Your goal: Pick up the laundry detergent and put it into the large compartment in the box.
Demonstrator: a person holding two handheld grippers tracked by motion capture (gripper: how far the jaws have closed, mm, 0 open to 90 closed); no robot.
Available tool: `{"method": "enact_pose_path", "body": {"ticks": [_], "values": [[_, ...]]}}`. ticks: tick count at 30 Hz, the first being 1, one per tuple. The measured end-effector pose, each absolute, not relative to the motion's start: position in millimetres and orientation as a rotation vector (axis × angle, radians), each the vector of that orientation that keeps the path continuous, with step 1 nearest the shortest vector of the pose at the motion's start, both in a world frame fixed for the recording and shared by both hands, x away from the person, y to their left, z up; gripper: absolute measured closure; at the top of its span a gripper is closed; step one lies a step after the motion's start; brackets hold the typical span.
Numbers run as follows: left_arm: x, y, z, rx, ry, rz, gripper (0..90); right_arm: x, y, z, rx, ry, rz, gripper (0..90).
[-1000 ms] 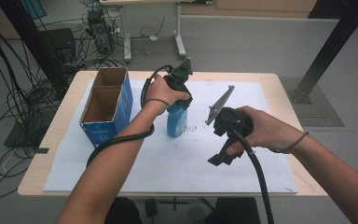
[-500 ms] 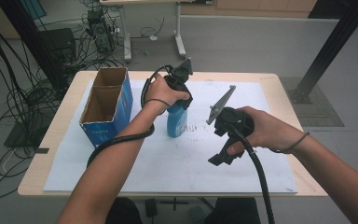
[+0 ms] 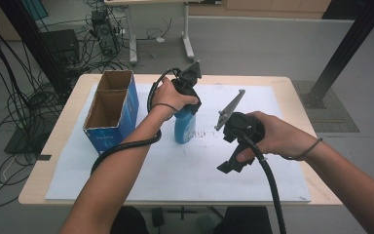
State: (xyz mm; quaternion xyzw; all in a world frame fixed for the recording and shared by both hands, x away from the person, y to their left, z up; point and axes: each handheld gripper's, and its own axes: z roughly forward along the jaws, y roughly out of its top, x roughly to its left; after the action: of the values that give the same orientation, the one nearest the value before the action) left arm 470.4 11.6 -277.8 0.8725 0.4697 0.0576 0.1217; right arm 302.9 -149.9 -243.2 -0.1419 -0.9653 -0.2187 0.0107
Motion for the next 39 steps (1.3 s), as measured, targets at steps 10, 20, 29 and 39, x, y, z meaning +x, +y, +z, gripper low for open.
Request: {"method": "enact_pose_path", "body": {"ticks": [10,20,29,39], "values": [[470.3,11.3,-277.6,2.549,1.371,0.168,37.4,302.6,-149.1,-243.5,-0.443,-3.014,-0.672,5.9],[470.4,11.0,-277.5,2.551,1.373,0.168,37.4,303.1,-148.4,-243.4,-0.433,-3.018,-0.673,5.8],[470.5,11.0,-277.5,2.553,1.371,0.168,37.4,303.3,-148.3,-243.7,-0.436,-3.018,-0.674,5.8],[470.4,11.1,-277.6,2.552,1.371,0.166,37.4,302.6,-148.2,-243.5,-0.439,-3.018,-0.671,5.8]]}}
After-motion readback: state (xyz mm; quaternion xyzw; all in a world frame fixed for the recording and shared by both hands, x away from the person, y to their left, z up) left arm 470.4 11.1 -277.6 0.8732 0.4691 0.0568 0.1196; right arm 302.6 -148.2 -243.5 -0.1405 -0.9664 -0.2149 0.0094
